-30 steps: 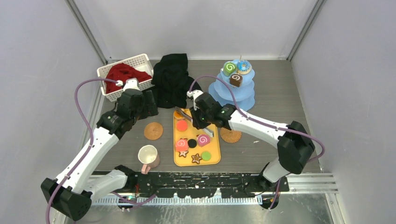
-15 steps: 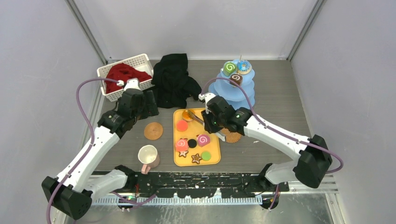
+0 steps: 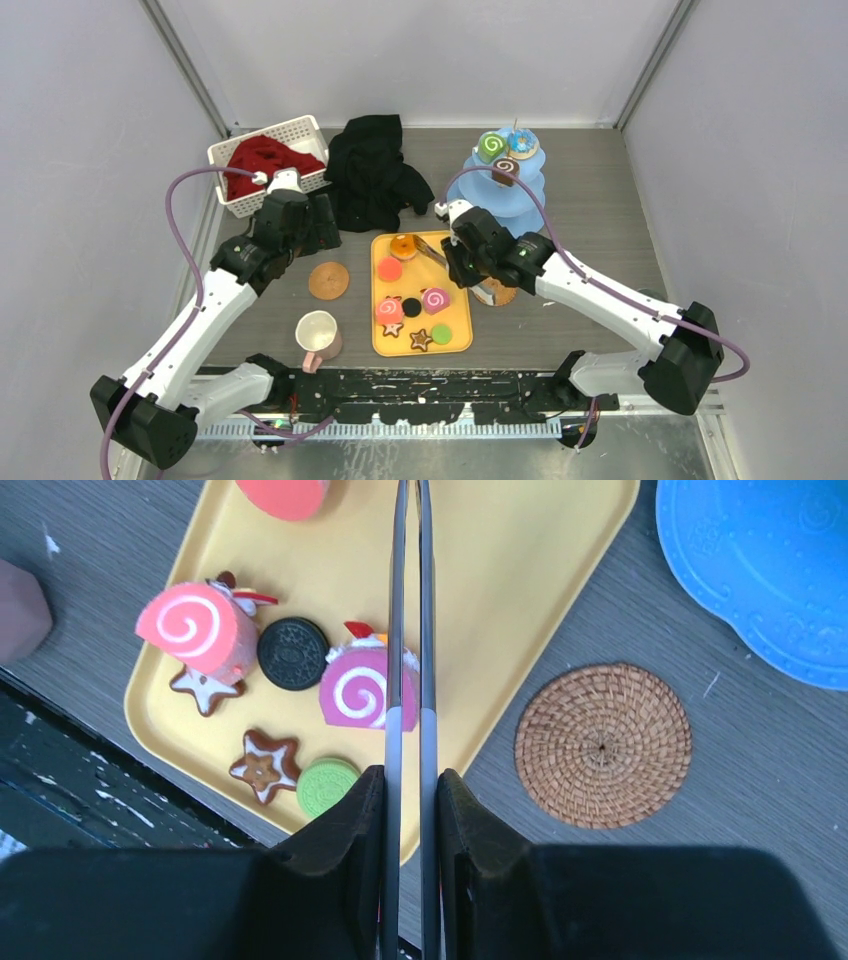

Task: Serve the afternoon tea
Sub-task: Adjust the dessert on the tray.

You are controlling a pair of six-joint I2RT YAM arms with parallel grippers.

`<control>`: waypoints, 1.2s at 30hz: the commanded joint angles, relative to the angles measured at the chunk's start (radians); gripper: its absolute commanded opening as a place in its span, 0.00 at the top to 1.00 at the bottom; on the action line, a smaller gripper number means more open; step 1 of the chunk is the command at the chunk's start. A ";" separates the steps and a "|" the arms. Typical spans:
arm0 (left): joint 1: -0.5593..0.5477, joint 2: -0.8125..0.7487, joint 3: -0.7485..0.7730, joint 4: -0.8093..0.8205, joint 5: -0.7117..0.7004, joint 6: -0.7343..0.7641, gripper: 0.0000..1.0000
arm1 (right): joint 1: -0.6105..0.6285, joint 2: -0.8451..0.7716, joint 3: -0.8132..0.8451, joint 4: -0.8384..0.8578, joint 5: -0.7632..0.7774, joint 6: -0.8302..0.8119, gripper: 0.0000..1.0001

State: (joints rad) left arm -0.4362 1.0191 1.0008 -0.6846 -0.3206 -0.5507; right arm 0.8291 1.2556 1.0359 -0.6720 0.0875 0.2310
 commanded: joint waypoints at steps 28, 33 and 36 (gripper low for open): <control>0.005 -0.021 -0.006 0.041 -0.006 -0.003 0.05 | -0.019 0.060 0.068 0.089 -0.041 -0.031 0.99; 0.004 -0.015 0.000 0.041 -0.002 -0.004 0.05 | -0.019 -0.043 0.043 0.027 -0.008 -0.023 0.96; 0.005 -0.019 -0.004 0.046 -0.009 -0.005 0.04 | -0.021 -0.078 -0.004 -0.030 0.067 -0.008 0.93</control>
State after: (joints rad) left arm -0.4362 1.0130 0.9909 -0.6849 -0.3241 -0.5507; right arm 0.8097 1.2373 1.0615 -0.6415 0.0628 0.2157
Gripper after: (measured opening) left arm 0.955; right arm 0.270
